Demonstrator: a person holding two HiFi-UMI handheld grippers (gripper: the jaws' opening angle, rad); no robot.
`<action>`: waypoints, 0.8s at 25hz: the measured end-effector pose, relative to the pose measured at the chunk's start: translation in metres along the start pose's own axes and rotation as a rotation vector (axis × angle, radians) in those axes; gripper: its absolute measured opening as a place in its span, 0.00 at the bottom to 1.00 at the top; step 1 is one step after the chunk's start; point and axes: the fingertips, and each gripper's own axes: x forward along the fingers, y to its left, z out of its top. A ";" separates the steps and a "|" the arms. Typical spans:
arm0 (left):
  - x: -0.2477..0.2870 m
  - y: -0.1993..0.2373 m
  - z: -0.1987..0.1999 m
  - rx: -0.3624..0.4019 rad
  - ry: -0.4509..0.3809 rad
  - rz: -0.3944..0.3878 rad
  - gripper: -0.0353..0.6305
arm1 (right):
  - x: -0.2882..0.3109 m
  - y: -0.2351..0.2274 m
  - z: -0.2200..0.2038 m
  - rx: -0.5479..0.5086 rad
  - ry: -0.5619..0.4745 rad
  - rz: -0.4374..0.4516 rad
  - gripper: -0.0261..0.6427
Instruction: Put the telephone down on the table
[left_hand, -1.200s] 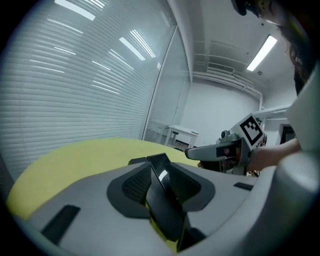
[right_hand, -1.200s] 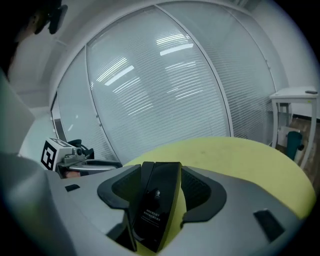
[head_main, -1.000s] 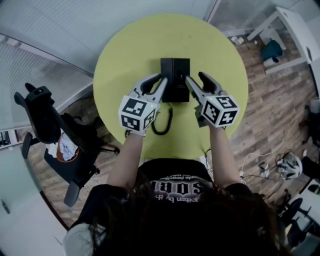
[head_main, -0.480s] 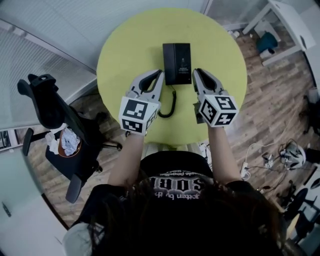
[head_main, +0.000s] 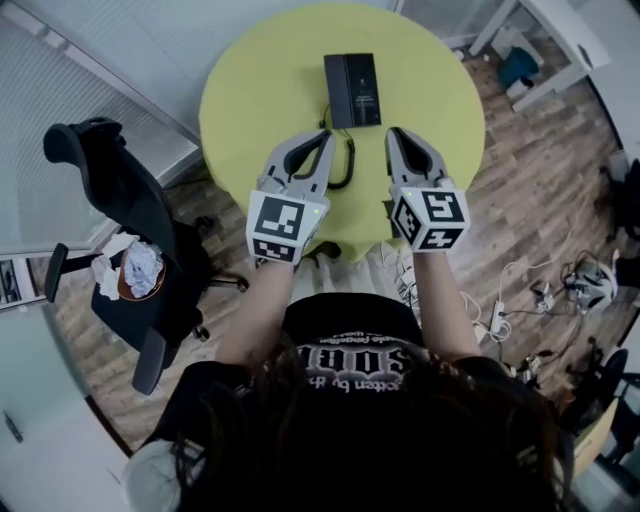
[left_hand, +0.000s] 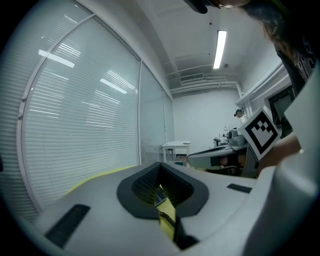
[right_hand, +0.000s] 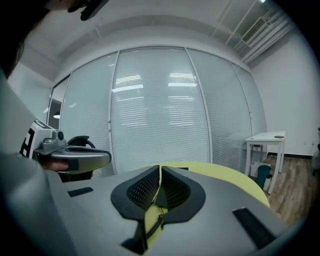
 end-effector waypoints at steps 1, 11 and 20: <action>-0.006 -0.004 0.001 0.000 -0.002 -0.002 0.06 | -0.008 0.004 0.001 -0.005 -0.009 -0.005 0.09; -0.050 -0.026 0.003 -0.018 -0.011 0.005 0.06 | -0.065 0.031 0.008 -0.035 -0.040 -0.032 0.09; -0.070 -0.041 0.005 -0.015 -0.001 0.034 0.06 | -0.092 0.036 0.012 -0.019 -0.062 -0.030 0.09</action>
